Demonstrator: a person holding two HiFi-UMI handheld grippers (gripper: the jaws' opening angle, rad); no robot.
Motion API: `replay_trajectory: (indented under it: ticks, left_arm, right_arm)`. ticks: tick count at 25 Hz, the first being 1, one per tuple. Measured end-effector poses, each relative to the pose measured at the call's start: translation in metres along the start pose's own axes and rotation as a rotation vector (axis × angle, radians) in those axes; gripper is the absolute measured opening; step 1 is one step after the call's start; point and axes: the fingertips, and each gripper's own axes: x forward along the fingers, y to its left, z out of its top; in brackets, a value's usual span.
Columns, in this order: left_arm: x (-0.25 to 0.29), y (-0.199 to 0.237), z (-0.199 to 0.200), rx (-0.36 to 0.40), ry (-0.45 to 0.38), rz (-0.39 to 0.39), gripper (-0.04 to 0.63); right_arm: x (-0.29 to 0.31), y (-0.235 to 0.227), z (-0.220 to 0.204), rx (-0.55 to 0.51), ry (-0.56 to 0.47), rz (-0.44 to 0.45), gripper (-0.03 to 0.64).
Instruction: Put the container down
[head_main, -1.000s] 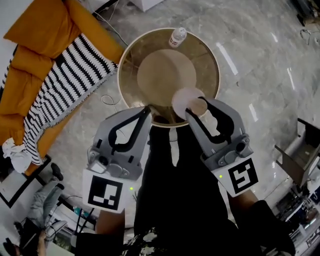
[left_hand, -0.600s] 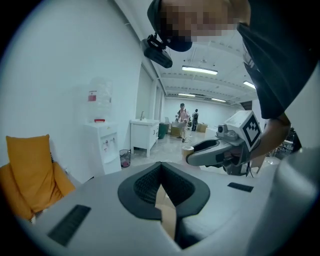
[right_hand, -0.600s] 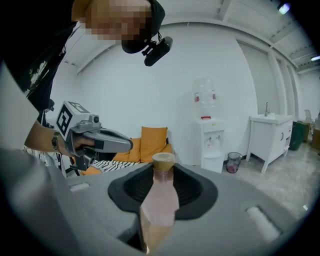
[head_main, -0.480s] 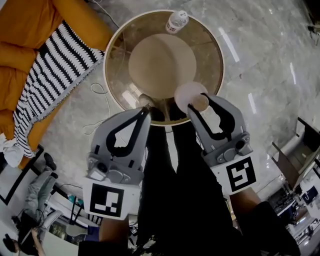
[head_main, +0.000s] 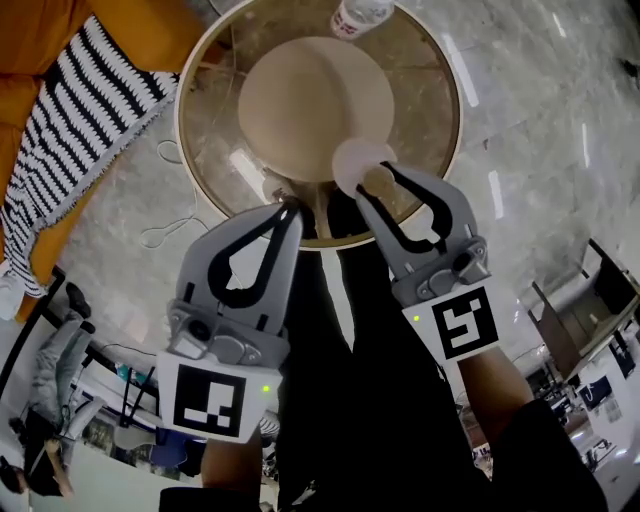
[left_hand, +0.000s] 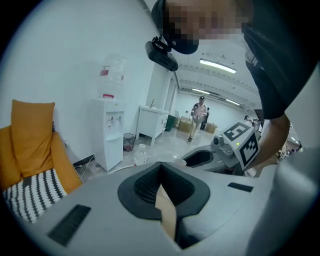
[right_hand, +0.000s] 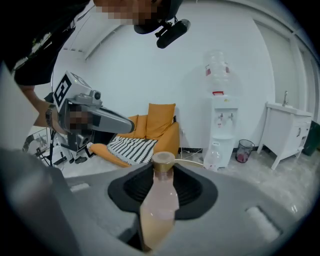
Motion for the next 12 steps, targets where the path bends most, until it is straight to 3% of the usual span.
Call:
replay_trajectory:
  ticks: [12]
  left_arm:
    - [0.061,0.032,-0.08,-0.065,0.057,-0.027,0.003]
  right_arm:
    - [0.076,-0.03,-0.073,0.002,0.054,0.011,0.117]
